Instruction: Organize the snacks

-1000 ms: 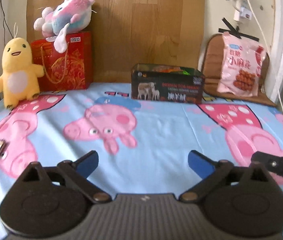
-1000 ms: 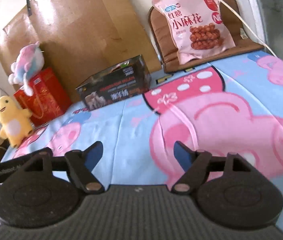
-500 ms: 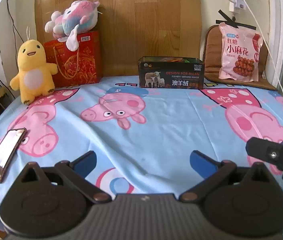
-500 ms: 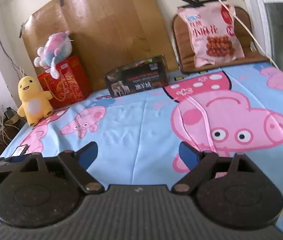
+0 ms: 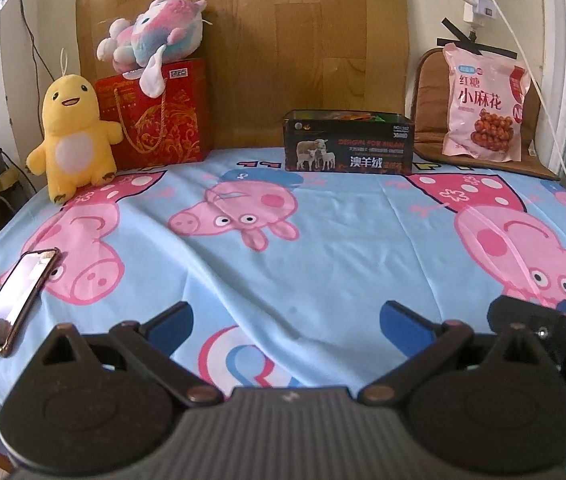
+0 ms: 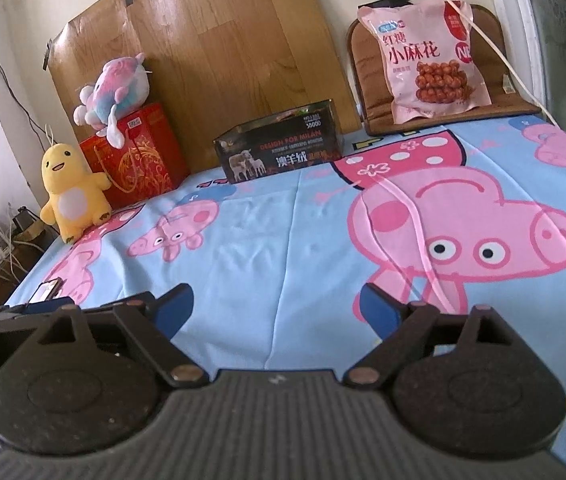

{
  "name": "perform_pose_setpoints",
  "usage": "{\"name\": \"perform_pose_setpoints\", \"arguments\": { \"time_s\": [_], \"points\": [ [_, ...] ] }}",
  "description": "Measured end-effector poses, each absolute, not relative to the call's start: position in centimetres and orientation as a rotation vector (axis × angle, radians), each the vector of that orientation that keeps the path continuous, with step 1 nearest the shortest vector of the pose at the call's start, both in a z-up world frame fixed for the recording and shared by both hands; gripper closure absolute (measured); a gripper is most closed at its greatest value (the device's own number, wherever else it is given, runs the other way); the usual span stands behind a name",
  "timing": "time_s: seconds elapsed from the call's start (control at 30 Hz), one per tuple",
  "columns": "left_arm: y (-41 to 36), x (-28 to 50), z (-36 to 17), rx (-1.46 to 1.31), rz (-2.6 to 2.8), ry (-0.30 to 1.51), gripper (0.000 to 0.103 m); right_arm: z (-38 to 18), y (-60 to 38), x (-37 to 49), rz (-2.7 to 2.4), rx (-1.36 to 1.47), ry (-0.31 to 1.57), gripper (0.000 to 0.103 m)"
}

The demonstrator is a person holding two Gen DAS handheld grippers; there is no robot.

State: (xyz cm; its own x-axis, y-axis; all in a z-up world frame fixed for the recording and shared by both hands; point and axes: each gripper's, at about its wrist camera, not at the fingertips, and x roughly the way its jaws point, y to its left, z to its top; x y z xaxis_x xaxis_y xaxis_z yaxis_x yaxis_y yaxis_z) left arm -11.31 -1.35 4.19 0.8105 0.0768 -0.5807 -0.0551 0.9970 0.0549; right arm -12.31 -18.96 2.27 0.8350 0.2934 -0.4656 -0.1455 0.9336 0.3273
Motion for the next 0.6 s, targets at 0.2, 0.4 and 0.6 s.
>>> {"name": "perform_pose_setpoints", "arguments": {
  "time_s": [0.2,0.4,0.6],
  "points": [
    [-1.24,-11.45,4.17,0.029,0.074,0.624,0.0,2.21,-18.56,-12.38,0.249,0.277,0.538,0.01],
    [-0.86,-11.49,4.12,0.012,0.073,0.628,0.0,2.02,-18.36,-12.46,0.248,0.272,0.545,0.009],
    [-0.72,-11.66,4.13,0.005,0.06,0.629,0.0,1.94,-18.48,-12.37,0.248,0.273,0.55,0.009]
  ]
}}
